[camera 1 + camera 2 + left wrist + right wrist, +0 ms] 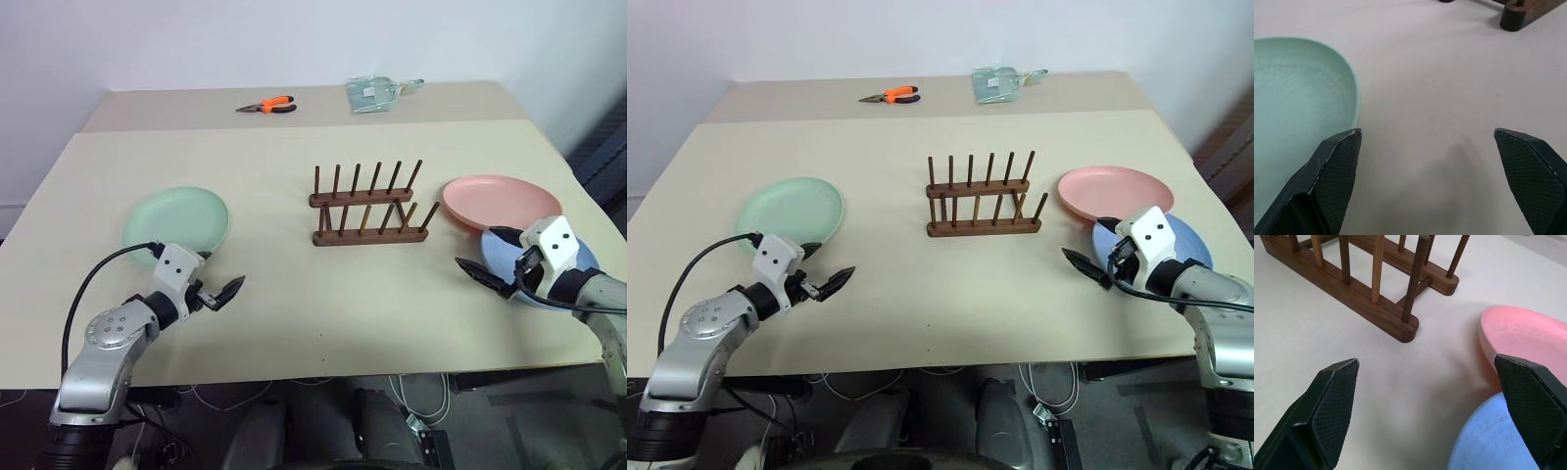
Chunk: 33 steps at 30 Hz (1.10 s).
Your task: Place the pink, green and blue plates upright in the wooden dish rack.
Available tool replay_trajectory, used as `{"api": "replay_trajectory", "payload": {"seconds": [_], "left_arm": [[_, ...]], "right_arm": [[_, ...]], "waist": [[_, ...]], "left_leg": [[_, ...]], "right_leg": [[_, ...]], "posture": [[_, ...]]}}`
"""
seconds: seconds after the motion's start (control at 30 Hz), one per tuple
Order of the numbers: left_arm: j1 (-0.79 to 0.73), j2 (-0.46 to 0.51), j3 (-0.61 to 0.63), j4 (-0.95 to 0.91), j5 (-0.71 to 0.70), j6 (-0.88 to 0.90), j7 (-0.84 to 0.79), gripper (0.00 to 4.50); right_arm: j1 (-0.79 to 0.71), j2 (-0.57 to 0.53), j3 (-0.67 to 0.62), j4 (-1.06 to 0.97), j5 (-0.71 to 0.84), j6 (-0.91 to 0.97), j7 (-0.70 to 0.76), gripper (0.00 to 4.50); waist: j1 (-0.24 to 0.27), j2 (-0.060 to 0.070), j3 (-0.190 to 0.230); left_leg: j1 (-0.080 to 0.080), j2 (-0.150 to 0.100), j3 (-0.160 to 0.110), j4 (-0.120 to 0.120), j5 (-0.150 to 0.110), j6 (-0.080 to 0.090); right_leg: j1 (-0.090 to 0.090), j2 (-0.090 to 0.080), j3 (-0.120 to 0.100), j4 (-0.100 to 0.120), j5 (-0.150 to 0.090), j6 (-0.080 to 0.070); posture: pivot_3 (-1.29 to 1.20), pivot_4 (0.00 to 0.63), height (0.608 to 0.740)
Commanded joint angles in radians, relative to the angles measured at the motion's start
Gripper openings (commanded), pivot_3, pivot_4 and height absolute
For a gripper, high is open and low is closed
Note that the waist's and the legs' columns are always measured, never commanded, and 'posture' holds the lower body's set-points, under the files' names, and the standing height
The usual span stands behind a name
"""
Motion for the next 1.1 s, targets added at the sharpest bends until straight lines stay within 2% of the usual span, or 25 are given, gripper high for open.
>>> {"api": "replay_trajectory", "payload": {"seconds": [0.03, 0.17, 0.33, 0.53, 0.7, 0.87, 0.93, 1.0, 1.1], "left_arm": [[-0.010, -0.005, -0.012, -0.029, -0.002, -0.015, 0.001, 4.44], [-0.027, -0.016, -0.037, -0.019, 0.000, -0.021, -0.003, 4.44], [-0.148, -0.008, -0.140, 0.079, 0.007, -0.018, -0.103, 4.44], [-0.505, -0.108, -0.331, 0.502, 0.134, -0.132, -0.200, 4.44], [-0.731, -0.238, -0.388, 0.856, 0.166, -0.246, -0.302, 4.44], [-0.855, -0.327, -0.406, 1.110, 0.219, -0.347, -0.336, 4.44], [-0.878, -0.350, -0.402, 1.172, 0.232, -0.381, -0.342, 3.91], [-0.878, -0.358, -0.401, 1.190, 0.240, -0.414, -0.365, 3.17], [-0.867, -0.358, -0.401, 1.182, 0.246, -0.449, -0.388, 1.63]], "right_arm": [[-0.035, 0.014, 0.017, -0.010, -0.016, -0.028, -0.023, 4.50], [-0.067, 0.019, 0.038, 0.014, -0.027, -0.046, -0.030, 4.50], [-0.056, 0.016, 0.050, -0.048, 0.037, 0.038, 0.006, 4.50], [0.057, 0.051, 0.060, -0.226, 0.040, 0.085, -0.050, 4.50], [0.147, 0.096, 0.059, -0.337, 0.020, 0.096, -0.126, 4.50], [0.237, 0.126, 0.031, -0.430, 0.014, 0.106, -0.186, 4.50], [0.272, 0.138, 0.016, -0.460, 0.008, 0.105, -0.210, 4.50], [0.295, 0.142, 0.010, -0.473, 0.001, 0.101, -0.219, 4.50], [0.311, 0.134, 0.012, -0.485, -0.003, 0.101, -0.221, 4.50]], "waist": [[-0.001, 0.000, 0.000], [0.000, 0.000, 0.000], [0.016, 0.000, 0.000], [0.028, 0.000, 0.000], [0.022, -0.002, 0.001], [0.023, -0.002, 0.000], [0.025, -0.003, 0.000], [0.024, -0.003, -0.001], [0.023, -0.003, -0.001]], "left_leg": [[0.000, 0.000, 0.000, 0.000, 0.000, 0.000], [0.000, 0.000, 0.000, 0.000, 0.000, 0.000], [0.000, 0.000, 0.000, 0.001, 0.000, 0.000], [-0.003, -0.001, -0.001, 0.002, 0.000, 0.000], [-0.007, -0.002, -0.001, 0.003, 0.000, 0.001], [-0.008, -0.002, -0.001, 0.003, 0.000, 0.001], [-0.008, -0.002, -0.002, 0.004, 0.000, 0.001], [-0.008, -0.002, -0.002, 0.005, 0.000, 0.001], [-0.008, -0.002, -0.002, 0.005, 0.000, 0.001]], "right_leg": [[0.000, 0.000, 0.000, 0.000, 0.000, 0.000], [0.000, 0.000, 0.000, 0.000, 0.000, 0.000], [0.000, 0.000, 0.000, 0.000, 0.000, 0.000], [0.000, 0.000, -0.003, 0.000, 0.000, 0.001], [-0.003, 0.000, -0.003, 0.000, 0.002, 0.004], [-0.004, 0.000, -0.004, 0.000, 0.002, 0.005], [-0.003, 0.000, -0.004, 0.000, 0.002, 0.006], [-0.002, 0.000, -0.004, 0.000, 0.002, 0.006], [-0.002, -0.001, -0.004, 0.000, 0.002, 0.006]], "posture": [[0.00, 0.150, 0.740], [0.00, 0.150, 0.740], [0.00, 0.150, 0.740], [0.00, 0.150, 0.740], [0.00, 0.150, 0.740], [0.00, 0.150, 0.740], [0.00, 0.150, 0.740], [0.00, 0.150, 0.740], [0.00, 0.150, 0.740]]}}
